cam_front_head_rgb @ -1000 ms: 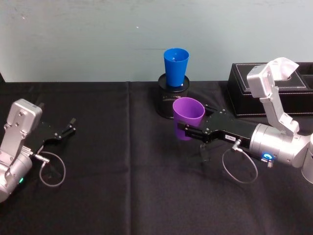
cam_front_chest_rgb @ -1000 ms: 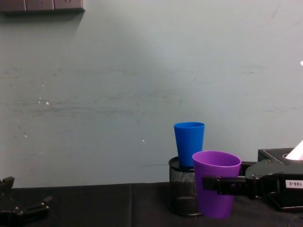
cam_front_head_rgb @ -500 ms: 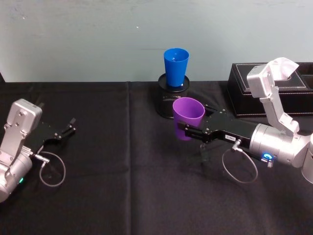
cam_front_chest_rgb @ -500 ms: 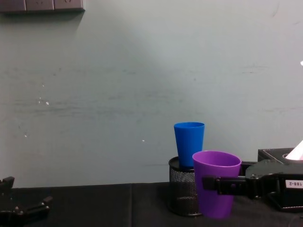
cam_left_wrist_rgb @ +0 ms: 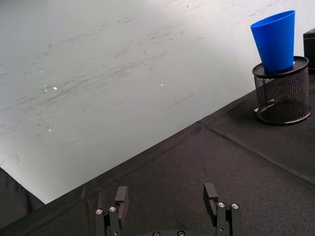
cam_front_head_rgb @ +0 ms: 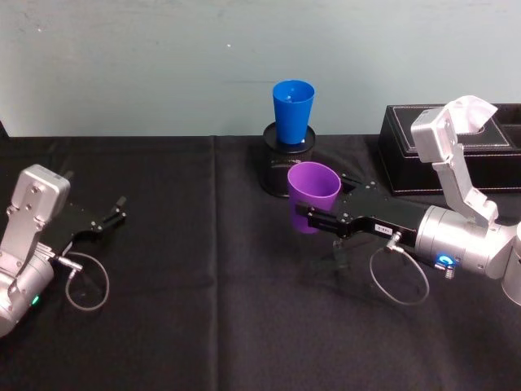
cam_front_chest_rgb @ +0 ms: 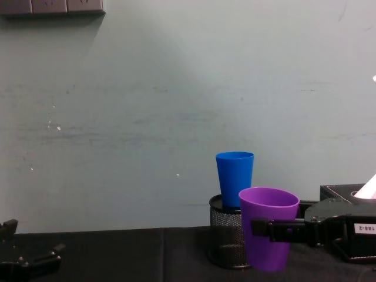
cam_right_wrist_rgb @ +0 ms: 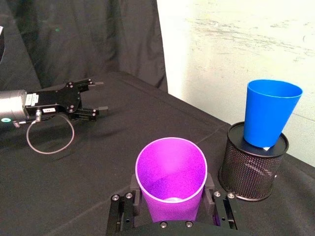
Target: Pick up one cup with a gripper and tap it against the other cup.
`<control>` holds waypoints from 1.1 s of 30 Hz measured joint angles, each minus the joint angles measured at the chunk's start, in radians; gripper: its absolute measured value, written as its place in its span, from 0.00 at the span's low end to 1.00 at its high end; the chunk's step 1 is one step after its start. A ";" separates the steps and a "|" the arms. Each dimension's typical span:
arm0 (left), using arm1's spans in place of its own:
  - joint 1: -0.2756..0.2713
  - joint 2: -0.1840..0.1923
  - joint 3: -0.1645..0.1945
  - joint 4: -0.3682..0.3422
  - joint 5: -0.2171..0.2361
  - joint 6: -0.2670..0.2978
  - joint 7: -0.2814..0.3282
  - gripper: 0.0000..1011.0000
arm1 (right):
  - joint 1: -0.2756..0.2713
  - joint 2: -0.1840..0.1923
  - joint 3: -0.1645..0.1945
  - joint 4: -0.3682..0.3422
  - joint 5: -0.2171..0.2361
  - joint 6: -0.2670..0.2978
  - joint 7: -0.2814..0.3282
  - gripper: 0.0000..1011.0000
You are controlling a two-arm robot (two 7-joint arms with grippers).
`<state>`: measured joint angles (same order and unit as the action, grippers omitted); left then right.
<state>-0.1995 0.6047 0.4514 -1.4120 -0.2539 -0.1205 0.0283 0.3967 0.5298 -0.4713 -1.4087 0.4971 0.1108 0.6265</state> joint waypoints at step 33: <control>0.000 0.000 0.000 0.000 0.000 0.000 0.000 0.99 | 0.065 -0.009 -0.040 0.024 -0.020 0.042 -0.018 0.72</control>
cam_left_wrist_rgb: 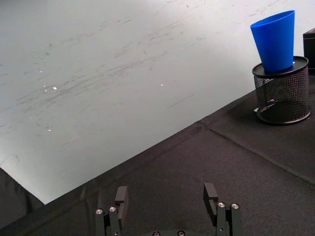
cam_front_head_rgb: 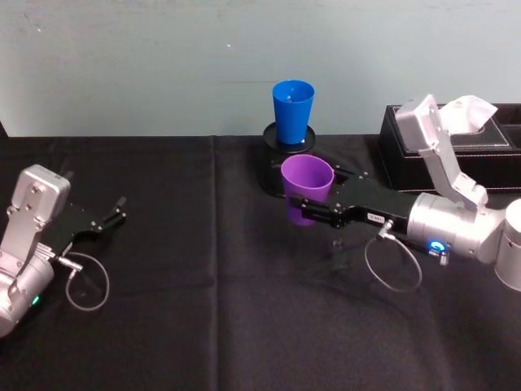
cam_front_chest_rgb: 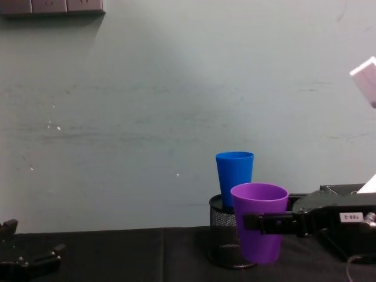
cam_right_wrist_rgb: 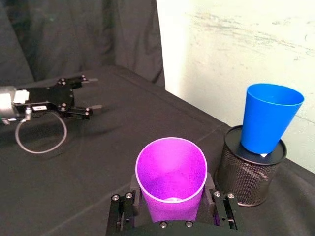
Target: Pick up one cup with a gripper and tap it against the other cup.
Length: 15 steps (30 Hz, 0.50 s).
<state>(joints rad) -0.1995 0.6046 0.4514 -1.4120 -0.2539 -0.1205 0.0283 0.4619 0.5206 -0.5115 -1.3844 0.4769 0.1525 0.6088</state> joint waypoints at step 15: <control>0.000 0.000 0.000 0.000 0.000 0.000 0.000 0.99 | 0.141 -0.073 -0.030 0.181 -0.001 0.023 0.029 0.72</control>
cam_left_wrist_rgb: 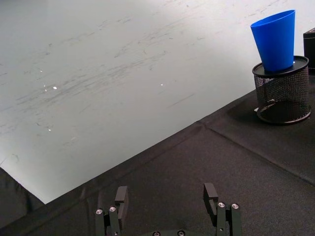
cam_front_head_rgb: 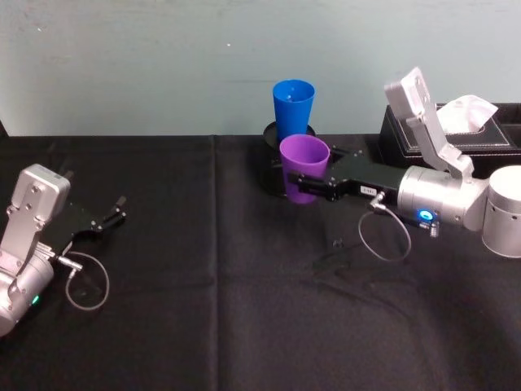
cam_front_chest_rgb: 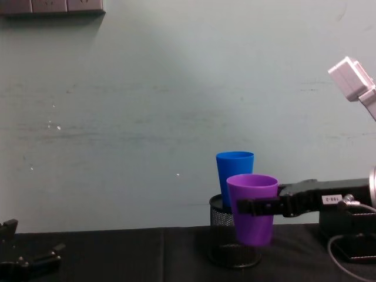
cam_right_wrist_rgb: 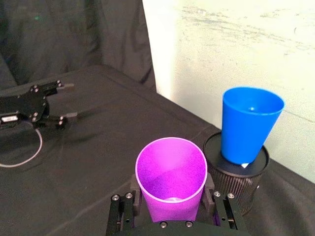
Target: Pick up one cup with a gripper and tap it against the other cup.
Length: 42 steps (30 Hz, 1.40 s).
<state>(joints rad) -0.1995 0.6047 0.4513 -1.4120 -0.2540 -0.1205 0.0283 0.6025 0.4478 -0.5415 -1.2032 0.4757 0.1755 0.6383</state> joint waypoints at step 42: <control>0.000 0.000 0.000 0.000 0.000 0.000 0.000 0.99 | 0.093 -0.138 0.017 0.089 -0.092 0.043 -0.207 0.72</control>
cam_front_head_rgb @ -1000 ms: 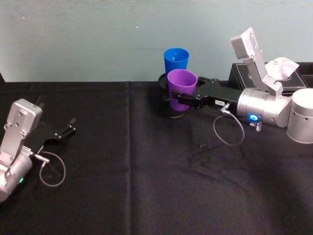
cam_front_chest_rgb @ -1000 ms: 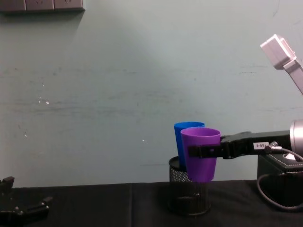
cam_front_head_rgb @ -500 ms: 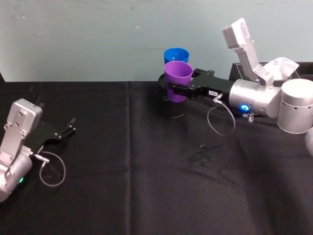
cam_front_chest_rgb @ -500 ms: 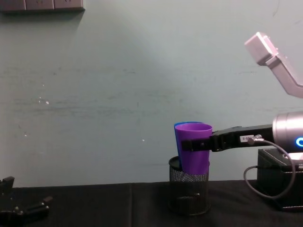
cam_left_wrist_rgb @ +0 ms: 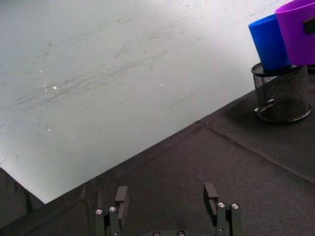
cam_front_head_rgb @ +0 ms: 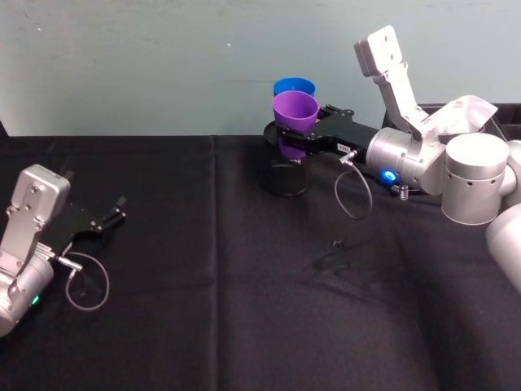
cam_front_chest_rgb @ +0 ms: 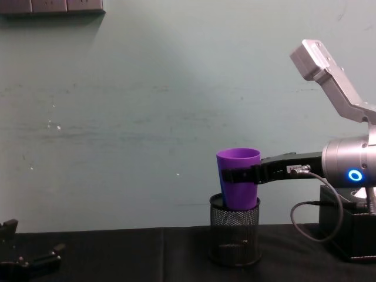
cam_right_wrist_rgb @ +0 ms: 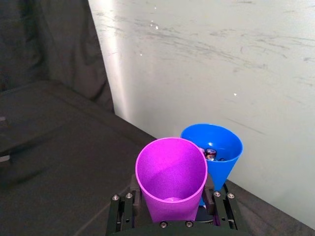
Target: Pick up one cup with a gripper and tap it against the other cup.
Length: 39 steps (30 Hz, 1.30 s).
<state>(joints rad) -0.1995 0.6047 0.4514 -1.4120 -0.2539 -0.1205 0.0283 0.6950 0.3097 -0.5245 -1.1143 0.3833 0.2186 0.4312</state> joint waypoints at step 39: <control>0.000 0.000 0.000 0.000 0.000 0.000 0.000 0.99 | 0.004 -0.050 0.032 0.053 -0.043 -0.016 -0.003 0.72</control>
<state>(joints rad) -0.1995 0.6047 0.4514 -1.4120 -0.2539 -0.1205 0.0283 0.6995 0.2600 -0.4930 -1.0613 0.3401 0.2022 0.4282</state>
